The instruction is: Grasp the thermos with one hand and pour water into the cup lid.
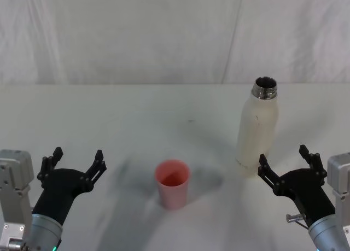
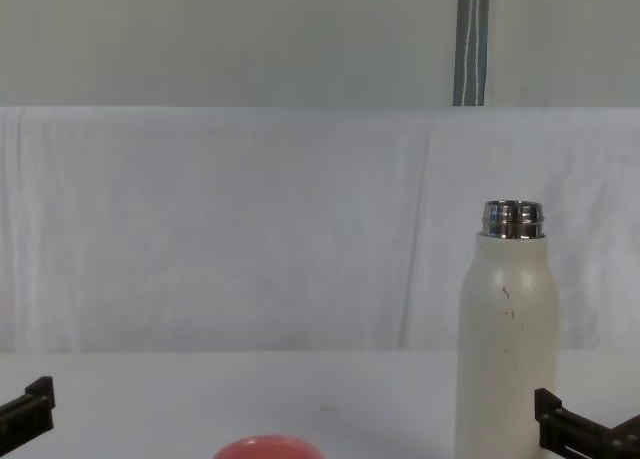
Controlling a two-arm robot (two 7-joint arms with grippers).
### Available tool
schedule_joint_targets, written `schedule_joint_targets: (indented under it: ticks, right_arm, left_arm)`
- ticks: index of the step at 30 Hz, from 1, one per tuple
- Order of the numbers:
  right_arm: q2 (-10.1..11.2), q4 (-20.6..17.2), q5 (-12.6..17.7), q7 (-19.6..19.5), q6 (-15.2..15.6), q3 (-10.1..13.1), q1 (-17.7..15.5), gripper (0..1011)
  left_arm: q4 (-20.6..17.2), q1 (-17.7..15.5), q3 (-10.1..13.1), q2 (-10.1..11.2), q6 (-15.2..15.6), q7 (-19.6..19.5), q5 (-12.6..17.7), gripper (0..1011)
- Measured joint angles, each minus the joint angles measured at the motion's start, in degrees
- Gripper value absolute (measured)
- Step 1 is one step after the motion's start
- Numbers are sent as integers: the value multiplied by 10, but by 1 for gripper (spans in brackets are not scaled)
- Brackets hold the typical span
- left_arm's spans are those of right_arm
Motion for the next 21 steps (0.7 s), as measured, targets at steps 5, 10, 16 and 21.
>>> schedule_joint_targets:
  ticks: [5,10,16,21]
  right_arm:
    - [0,0,0,0,0,0,0,1001]
    - [0,0,0,0,0,0,0,1001]
    - [0,0,0,0,0,0,0,1001]
    - [0,0,0,0,0,0,0,1001]
  left_arm:
    - [0,0,0,0,0,0,0,1001]
    - [0,0,0,0,0,0,0,1001]
    - [0,0,0,0,0,0,0,1001]
    - [0,0,0,0,0,0,0,1001]
